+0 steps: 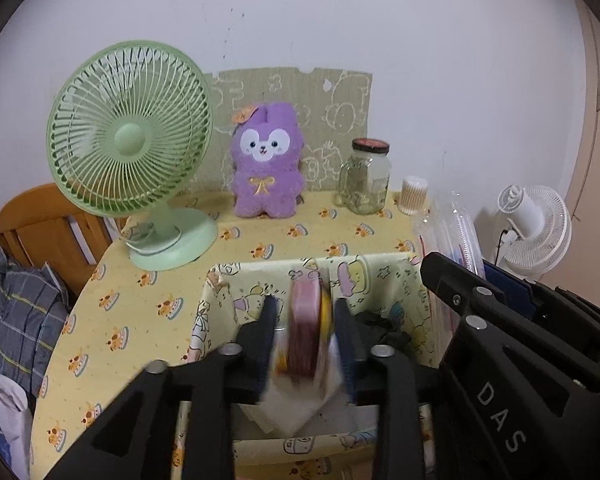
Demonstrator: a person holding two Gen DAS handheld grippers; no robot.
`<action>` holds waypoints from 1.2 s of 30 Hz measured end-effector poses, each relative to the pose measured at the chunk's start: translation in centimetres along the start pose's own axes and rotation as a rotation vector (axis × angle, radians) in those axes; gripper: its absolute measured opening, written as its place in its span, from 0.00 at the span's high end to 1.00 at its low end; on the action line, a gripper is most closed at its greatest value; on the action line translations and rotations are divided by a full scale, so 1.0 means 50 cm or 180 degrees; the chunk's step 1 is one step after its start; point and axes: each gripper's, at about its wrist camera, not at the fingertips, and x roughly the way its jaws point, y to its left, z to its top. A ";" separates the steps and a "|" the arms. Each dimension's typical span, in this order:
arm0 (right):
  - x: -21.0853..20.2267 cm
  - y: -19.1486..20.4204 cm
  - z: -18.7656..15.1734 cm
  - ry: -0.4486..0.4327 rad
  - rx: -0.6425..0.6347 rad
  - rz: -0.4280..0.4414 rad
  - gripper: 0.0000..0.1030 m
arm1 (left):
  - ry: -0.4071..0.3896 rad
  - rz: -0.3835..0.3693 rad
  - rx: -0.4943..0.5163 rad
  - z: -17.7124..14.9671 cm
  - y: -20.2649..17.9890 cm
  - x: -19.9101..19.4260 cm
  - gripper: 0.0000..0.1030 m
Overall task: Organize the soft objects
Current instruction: 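Lower the snack box with the left tool while the right tool lowers the clear tube into the box, then open both tools to release the items and lift out of the box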
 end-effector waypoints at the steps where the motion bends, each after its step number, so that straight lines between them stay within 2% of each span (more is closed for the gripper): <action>1: 0.005 0.000 -0.001 0.0018 -0.0001 0.0006 0.75 | 0.0021 0.0013 -0.0006 -0.002 0.003 0.005 0.63; 4: 0.021 0.004 -0.004 0.0070 -0.0013 0.0041 0.75 | 0.0090 0.0014 -0.0018 -0.003 0.009 0.019 0.53; 6: 0.031 0.009 -0.006 0.0101 -0.0030 0.0056 0.75 | 0.0149 -0.0017 -0.0027 -0.007 0.017 0.030 0.37; 7: 0.036 0.012 -0.007 0.0119 -0.0045 0.0067 0.75 | 0.0173 -0.0042 -0.0023 -0.009 0.020 0.035 0.35; 15: 0.076 0.031 -0.021 0.0236 -0.0109 0.0219 0.75 | 0.0250 0.0061 -0.0071 -0.021 0.040 0.057 0.30; 18: 0.084 0.035 -0.020 0.0230 -0.0130 0.0296 0.70 | 0.0286 0.0057 -0.0105 -0.022 0.046 0.064 0.26; 20: 0.088 0.038 -0.021 0.0238 -0.0153 0.0282 0.64 | 0.0331 0.0011 -0.0124 -0.024 0.049 0.070 0.26; 22: 0.089 0.037 -0.021 0.0236 -0.0146 0.0262 0.37 | 0.0329 -0.0011 -0.0129 -0.024 0.050 0.069 0.25; 23: 0.088 0.035 -0.021 0.0222 -0.0137 0.0245 0.34 | 0.0323 -0.0019 -0.0126 -0.023 0.049 0.067 0.22; 28: 0.080 0.032 -0.019 0.0233 -0.0133 0.0182 0.20 | 0.0301 0.0000 -0.0137 -0.027 0.044 0.053 0.19; 36: 0.047 0.034 -0.021 0.0193 -0.0115 0.0188 0.13 | 0.0218 0.0043 -0.0080 -0.027 0.038 0.017 0.11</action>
